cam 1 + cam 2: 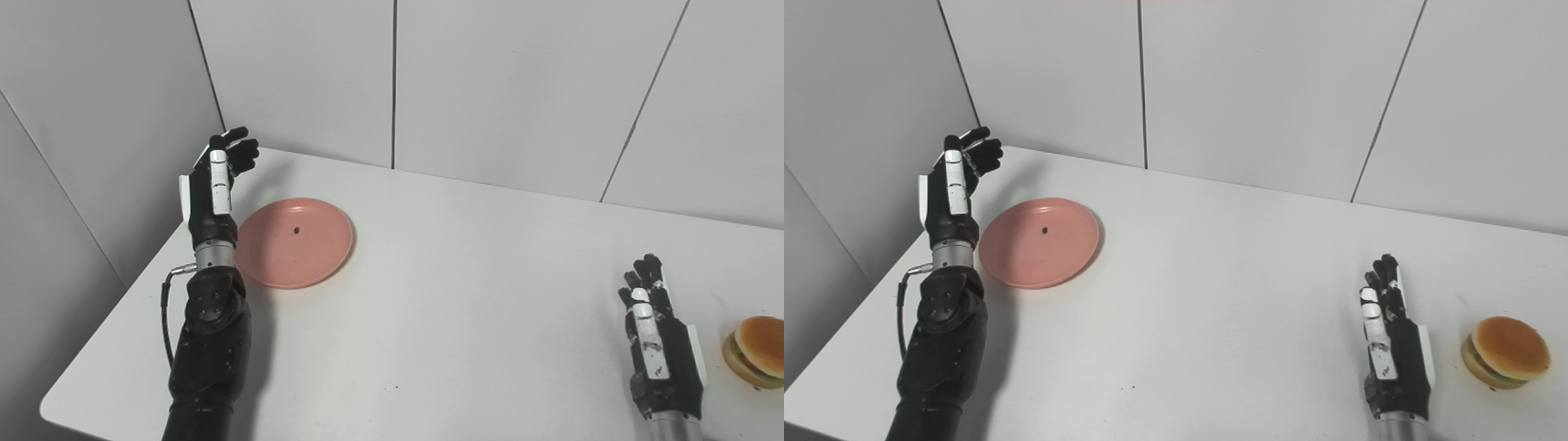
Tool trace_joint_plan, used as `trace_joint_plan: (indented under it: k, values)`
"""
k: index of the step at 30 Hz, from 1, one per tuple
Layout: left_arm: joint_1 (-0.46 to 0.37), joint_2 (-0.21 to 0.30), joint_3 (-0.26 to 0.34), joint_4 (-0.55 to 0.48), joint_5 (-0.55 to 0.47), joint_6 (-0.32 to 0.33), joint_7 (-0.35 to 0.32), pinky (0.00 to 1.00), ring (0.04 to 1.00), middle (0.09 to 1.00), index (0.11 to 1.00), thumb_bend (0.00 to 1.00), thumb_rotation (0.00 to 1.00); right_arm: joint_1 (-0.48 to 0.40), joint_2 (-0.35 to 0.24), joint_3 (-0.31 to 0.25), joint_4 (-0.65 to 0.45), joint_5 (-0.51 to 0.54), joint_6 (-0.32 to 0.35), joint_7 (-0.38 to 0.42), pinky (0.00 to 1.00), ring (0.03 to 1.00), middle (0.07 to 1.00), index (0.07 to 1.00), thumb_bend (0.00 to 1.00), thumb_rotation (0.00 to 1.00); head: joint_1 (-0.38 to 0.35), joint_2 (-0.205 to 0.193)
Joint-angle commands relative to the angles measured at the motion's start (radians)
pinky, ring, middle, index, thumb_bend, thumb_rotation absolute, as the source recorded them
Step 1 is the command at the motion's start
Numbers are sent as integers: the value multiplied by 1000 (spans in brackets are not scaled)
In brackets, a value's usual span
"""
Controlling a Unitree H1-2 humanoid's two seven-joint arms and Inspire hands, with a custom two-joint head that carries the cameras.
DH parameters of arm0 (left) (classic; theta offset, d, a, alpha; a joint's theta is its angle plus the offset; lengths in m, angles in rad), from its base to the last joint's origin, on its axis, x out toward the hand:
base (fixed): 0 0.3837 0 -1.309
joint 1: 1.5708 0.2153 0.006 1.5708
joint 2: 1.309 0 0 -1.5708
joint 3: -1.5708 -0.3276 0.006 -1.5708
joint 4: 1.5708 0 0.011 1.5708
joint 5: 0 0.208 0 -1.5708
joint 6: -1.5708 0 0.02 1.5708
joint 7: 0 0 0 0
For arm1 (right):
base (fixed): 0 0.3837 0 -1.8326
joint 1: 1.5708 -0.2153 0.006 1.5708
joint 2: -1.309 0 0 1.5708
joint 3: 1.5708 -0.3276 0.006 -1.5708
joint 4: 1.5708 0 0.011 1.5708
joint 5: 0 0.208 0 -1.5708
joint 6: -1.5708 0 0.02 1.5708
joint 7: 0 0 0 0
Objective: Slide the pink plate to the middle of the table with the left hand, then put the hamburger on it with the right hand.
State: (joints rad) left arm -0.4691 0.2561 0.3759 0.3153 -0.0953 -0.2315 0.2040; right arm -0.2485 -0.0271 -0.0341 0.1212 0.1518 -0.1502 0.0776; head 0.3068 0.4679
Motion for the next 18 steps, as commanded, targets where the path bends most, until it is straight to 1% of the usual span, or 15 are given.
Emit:
trace_joint_plan:
  k: [1,5,8,11,12,14,15,18]
  values:
    - [-39,41,10,-2,-15,-58,-5,655,655,661,650,761,1000,8,4,-1,5,8,-7,8,1000,1000,1000,993,600,750,1,2]
    - [-41,59,17,53,-26,-65,-4,668,657,662,665,756,1000,7,5,-1,5,9,-9,8,1000,1000,1000,995,593,746,0,2]
    - [-47,72,20,110,-21,-73,7,671,652,659,659,760,1000,8,4,-1,5,10,-10,10,1000,1000,1000,998,584,745,-1,6]
    - [-49,77,18,172,-13,-88,20,694,661,655,658,708,1000,8,3,1,1,11,2,11,1000,1000,1000,986,626,751,-5,6]
    - [-52,79,19,199,-22,-99,15,699,667,657,660,687,1000,9,2,1,-3,15,8,13,1000,1000,1000,984,644,754,-7,13]
    - [-63,84,21,259,-40,-120,4,714,683,671,668,686,1000,8,-1,2,-4,17,9,19,1000,1000,1000,989,650,760,-4,13]
    - [-68,87,21,282,-41,-123,6,742,692,675,666,688,1000,7,-2,2,-3,17,8,20,1000,1000,1000,990,649,765,0,13]
    - [-87,87,23,335,-47,-116,21,770,693,670,653,685,1000,6,-4,3,-2,20,10,24,1000,1000,1000,989,647,775,-1,11]
